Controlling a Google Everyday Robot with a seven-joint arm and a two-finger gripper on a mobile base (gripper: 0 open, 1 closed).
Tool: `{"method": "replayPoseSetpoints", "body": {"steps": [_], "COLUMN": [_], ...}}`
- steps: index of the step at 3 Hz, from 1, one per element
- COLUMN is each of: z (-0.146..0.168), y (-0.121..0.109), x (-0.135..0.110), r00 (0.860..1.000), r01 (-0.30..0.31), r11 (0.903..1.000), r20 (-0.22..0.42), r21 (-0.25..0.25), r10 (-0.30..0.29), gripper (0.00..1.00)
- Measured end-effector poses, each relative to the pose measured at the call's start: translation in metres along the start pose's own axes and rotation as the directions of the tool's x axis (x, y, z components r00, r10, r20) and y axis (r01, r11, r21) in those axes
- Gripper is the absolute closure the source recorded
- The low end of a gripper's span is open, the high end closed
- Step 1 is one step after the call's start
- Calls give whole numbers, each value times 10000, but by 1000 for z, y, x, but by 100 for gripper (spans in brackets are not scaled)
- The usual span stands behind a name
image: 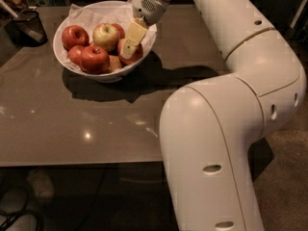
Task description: Pick apple from white bowl
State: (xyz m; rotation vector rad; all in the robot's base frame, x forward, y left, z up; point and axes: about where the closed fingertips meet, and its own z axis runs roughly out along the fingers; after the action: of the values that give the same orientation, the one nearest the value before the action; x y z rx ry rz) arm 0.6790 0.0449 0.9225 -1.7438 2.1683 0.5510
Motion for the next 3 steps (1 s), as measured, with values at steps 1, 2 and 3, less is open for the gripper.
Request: {"method": "replayPoseSetpoints", "body": {"steps": [1, 2, 3], "z": [8, 14, 14], "y": [-2, -2, -2], "x": [4, 11, 11], "r00": [9999, 9994, 9994], "r01": [-52, -200, -201], "r11": [9999, 9995, 9995], "r20": [-142, -276, -278], "r21": [-113, -252, -254], "r10": [51, 193, 194], "gripper": [26, 22, 41]}}
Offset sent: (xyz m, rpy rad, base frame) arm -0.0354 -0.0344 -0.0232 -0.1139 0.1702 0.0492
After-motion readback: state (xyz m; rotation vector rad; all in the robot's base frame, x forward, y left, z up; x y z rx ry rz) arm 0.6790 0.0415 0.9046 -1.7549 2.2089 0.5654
